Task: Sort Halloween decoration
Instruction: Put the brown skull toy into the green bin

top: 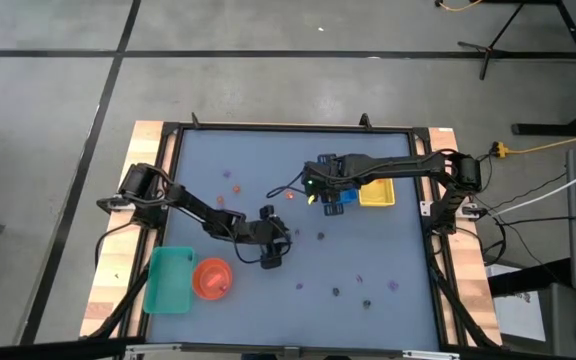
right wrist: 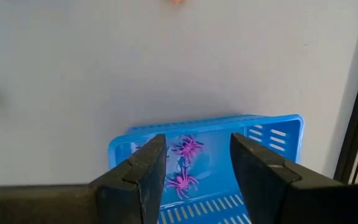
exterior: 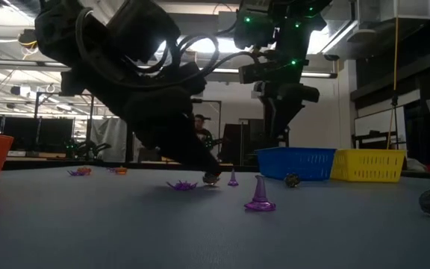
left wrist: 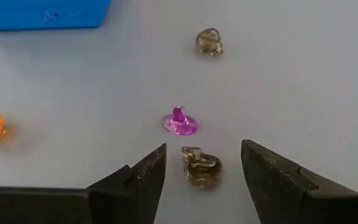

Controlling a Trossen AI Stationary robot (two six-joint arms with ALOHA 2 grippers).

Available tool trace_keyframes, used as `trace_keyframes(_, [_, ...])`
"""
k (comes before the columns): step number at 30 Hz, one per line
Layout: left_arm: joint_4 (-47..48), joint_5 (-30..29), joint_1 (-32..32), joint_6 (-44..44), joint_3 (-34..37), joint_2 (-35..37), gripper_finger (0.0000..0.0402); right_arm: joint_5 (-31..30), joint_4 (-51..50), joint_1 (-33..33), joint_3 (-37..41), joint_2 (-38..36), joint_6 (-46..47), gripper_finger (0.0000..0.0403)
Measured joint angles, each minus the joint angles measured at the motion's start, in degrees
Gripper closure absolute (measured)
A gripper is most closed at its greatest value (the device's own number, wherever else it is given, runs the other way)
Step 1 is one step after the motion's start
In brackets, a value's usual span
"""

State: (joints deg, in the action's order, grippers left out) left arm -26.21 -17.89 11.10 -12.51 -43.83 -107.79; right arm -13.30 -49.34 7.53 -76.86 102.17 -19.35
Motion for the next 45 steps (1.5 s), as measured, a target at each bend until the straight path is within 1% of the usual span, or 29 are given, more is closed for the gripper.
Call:
trace_keyframes(15, [-0.38,0.63,-0.18,-3.89,-0.13,-3.28,0.0211,0.55,0.02,0.00,0.00,0.00,0.02,0.0226])
trace_keyframes(26, [-0.33,0.84,-0.16,-3.89,-0.12,-3.32,0.0258,0.63,0.02,0.00,0.02,0.00,0.02,0.0226])
trace_keyframes(38, [-0.47,0.85,-0.16,-3.89,-0.11,-3.39,0.0286,0.59,0.02,0.00,0.02,0.00,0.02,0.0226])
trace_keyframes(45, [-0.51,0.83,-0.16,-3.89,-0.04,-3.41,0.0310,0.57,0.02,0.00,0.02,0.00,0.02,0.0226])
